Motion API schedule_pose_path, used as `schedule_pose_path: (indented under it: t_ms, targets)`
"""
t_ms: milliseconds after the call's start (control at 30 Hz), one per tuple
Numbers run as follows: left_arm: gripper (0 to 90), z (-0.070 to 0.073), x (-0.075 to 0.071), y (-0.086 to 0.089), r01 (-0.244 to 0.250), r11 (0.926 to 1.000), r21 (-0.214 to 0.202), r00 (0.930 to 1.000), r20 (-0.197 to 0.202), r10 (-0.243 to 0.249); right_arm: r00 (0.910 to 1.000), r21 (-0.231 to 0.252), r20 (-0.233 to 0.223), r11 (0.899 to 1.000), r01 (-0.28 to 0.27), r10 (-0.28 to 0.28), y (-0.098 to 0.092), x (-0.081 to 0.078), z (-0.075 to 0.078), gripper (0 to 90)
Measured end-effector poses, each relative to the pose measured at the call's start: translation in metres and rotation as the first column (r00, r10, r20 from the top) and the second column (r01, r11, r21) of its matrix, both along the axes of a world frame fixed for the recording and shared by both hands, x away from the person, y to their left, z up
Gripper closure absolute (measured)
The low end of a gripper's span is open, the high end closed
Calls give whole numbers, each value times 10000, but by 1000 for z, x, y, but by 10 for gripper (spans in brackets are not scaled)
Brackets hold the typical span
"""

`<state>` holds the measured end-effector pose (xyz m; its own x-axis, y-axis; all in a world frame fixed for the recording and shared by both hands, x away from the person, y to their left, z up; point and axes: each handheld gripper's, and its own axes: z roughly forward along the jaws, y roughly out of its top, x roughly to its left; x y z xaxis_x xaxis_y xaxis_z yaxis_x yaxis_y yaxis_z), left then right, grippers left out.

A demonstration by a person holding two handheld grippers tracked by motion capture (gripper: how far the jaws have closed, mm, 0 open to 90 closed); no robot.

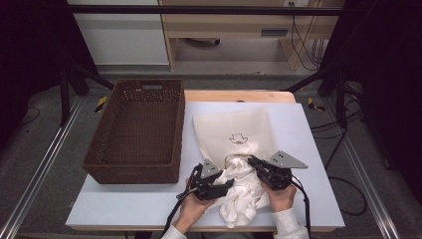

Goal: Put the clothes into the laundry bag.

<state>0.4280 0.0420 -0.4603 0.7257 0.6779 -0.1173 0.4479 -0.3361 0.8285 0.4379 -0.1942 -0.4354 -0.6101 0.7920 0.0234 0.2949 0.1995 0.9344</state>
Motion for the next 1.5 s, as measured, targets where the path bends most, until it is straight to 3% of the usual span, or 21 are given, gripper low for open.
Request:
schedule_pose_path:
  t_ms: [67, 100, 233, 300, 367, 433, 467, 533, 567, 633, 700, 900, 967, 1000, 1033, 1100, 1200, 1267, 1367, 1400, 1500]
  targets:
    - [760, 8, -6, 2, 52, 9999, -112, 9997, 247, -49, 10000, -16, 23, 10000, 17, -17, 1, -1, 0, 870]
    - [810, 11, -8, 1, 125, 9997, -188, 9993, 363, -118, 10000, -12, 31, 10000, 6, -6, 1, -1, 1, 871]
    - [828, 29, -18, -10, 569, 9961, -672, 9936, 1013, -500, 10000, 233, 35, 9997, -43, 42, 1, -1, 2, 872]
    - [824, 34, -15, -24, 525, 9979, -374, 9918, 1183, -477, 9998, 450, 156, 9989, -111, 104, -1, -2, 4, 872]
    - [815, 33, -8, -38, 465, 9988, -156, 9939, 1004, -447, 9995, 549, 315, 9985, -75, 58, -4, -4, 8, 872]
    - [800, 24, 3, -54, 352, 9986, 393, 9947, 954, -389, 9989, 744, 441, 9971, -188, 155, -6, -6, 12, 872]
    - [792, 17, 11, -63, 125, 9950, 993, 9937, 1095, -235, 9983, 802, 558, 9965, -232, 188, -7, -8, 14, 873]
    - [783, 7, 23, -70, -316, 9897, 1395, 9934, 1132, 157, 9979, 763, 626, 9968, -233, 185, -8, -10, 17, 873]
    - [776, 3, 29, -69, -414, 9900, 1345, 9935, 1110, 264, 9981, 733, 604, 9972, -175, 131, -9, -9, 17, 873]
    - [742, 2, 36, -61, -354, 9965, 762, 9972, 688, 302, 9992, 746, 402, 9972, 0, -30, -12, -7, 14, 872]
    - [680, 4, 33, -55, -379, 9968, 701, 9964, 781, 324, 9996, 637, 293, 9980, 27, -45, -12, -5, 11, 871]
    - [325, 21, 1, -28, -219, 9998, -4, 9952, 954, 218, 9994, 321, 331, 9994, 113, -123, -8, -5, 9, 861]
    - [248, 24, -8, -20, 66, 9998, -188, 9975, 698, -53, 9992, 324, 355, 9994, 153, -164, -9, -5, 10, 849]
    - [225, 22, -13, -18, 388, 9990, -243, 9986, 379, -378, 9993, 341, 342, 9993, 145, -157, -10, -5, 10, 845]
    - [207, 19, -15, -19, 514, 9986, -139, 9985, 179, -512, 9992, 339, 346, 9993, 162, -173, -10, -5, 10, 839]
    - [173, 8, -20, -28, 653, 9966, 512, 9978, 113, -659, 9993, 326, 341, 9993, 170, -181, -9, -5, 9, 835]
    - [174, -13, -17, -45, 477, 9926, 1116, 9989, -49, -475, 9994, 261, 326, 9996, 135, -143, -7, -4, 8, 834]
    - [249, -17, -20, -51, 209, 9929, 1170, 9988, 413, -259, 9996, 243, 264, 9996, 120, -127, -6, -4, 7, 835]
    - [596, -12, -22, -50, 131, 9936, 1125, 9972, 713, -212, 9998, 270, 153, 9996, 130, -134, -7, -2, 5, 855]
    - [683, -9, -22, -48, 194, 9955, 925, 9974, 666, -257, 9998, 297, 111, 9995, 133, -137, -7, -2, 5, 858]
    - [727, 1, -25, -45, 204, 9972, 716, 9946, 1000, -276, 9998, 294, 105, 9995, 146, -149, -7, -3, 6, 864]
